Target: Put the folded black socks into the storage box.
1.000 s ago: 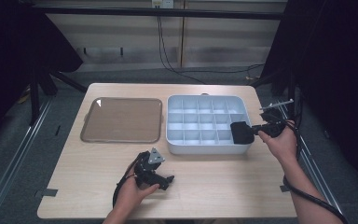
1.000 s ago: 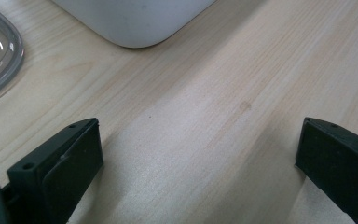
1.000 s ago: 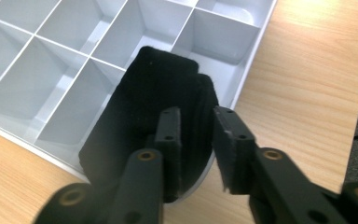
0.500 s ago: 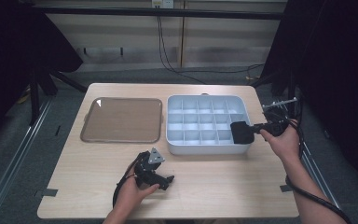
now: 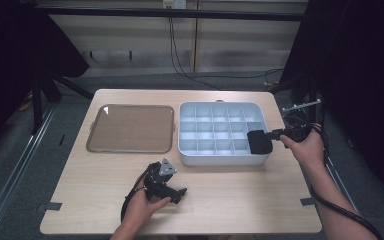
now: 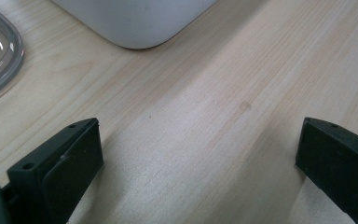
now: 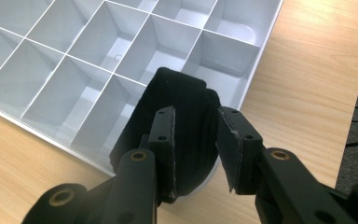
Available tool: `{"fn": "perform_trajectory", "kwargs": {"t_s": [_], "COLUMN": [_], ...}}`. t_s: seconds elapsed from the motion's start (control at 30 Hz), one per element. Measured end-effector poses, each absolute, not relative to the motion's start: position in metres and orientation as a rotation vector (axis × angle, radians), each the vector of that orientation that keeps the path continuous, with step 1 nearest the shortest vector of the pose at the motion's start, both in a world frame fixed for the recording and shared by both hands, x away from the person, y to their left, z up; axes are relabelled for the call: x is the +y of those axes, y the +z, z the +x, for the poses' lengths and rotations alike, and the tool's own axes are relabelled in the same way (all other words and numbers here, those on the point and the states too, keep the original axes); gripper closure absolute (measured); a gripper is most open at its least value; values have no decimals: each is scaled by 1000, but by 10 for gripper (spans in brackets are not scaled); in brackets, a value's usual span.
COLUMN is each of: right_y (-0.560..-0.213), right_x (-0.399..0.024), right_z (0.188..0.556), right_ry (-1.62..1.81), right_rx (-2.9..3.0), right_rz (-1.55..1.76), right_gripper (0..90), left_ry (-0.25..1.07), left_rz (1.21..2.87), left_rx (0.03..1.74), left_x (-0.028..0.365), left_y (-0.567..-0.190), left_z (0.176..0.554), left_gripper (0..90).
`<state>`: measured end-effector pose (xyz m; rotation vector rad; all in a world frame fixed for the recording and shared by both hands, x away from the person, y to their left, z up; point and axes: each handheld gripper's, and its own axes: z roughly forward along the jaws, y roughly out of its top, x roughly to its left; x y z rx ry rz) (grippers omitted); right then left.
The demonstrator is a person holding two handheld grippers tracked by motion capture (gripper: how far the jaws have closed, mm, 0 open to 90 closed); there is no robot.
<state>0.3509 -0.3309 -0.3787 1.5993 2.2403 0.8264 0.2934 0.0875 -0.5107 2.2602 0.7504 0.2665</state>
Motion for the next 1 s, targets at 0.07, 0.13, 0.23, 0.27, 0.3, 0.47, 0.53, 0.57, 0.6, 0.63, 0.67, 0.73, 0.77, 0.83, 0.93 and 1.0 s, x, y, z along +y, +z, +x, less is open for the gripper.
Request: {"fn": "perform_trajectory", "kwargs": {"t_s": [0.07,0.13,0.23,0.27,0.3,0.47,0.53,0.57,0.6,0.63,0.67,0.73,0.77,0.83,0.93,1.0], "right_y": [-376,-373,-369,-367,-366,-360,-359,-358,-357,-357,-356,-355,-354,-354,-354,-354], "right_x": [-329,-327,-325,-324,-323,-319,-318,-317,-316,-315,-315,-313,-312,-310,-308,-306], "right_z": [351,352,353,353,353,355,356,356,357,358,358,360,361,363,366,368], "right_ry": [811,809,793,795,784,773,751,747,741,738,735,708,698,680,657,650], "right_rx": [2248,2257,2275,2280,2285,2322,2330,2344,2347,2345,2358,2369,2377,2386,2409,2425], "right_rz": [1590,1585,1572,1572,1573,1571,1568,1569,1566,1569,1575,1570,1574,1576,1579,1571], "right_gripper": [679,697,734,748,760,814,830,835,837,840,847,853,860,869,890,900], "left_ry": [267,267,271,271,271,273,273,271,273,271,273,271,272,271,271,271], "left_rz": [2259,2260,2263,2263,2263,2266,2265,2263,2265,2262,2265,2263,2266,2266,2266,2266], "left_rx": [750,750,746,746,746,744,744,746,744,747,744,747,745,745,744,744], "left_x": [87,87,88,88,88,88,88,88,88,88,88,88,88,88,88,88], "left_y": [-511,-511,-511,-511,-511,-510,-510,-511,-510,-511,-510,-511,-510,-510,-510,-510], "left_z": [293,293,294,294,294,294,294,294,294,294,294,294,294,294,294,294], "left_gripper": [0,0,0,0,0,0,0,0,0,0,0,0,0,0,0,0]}}
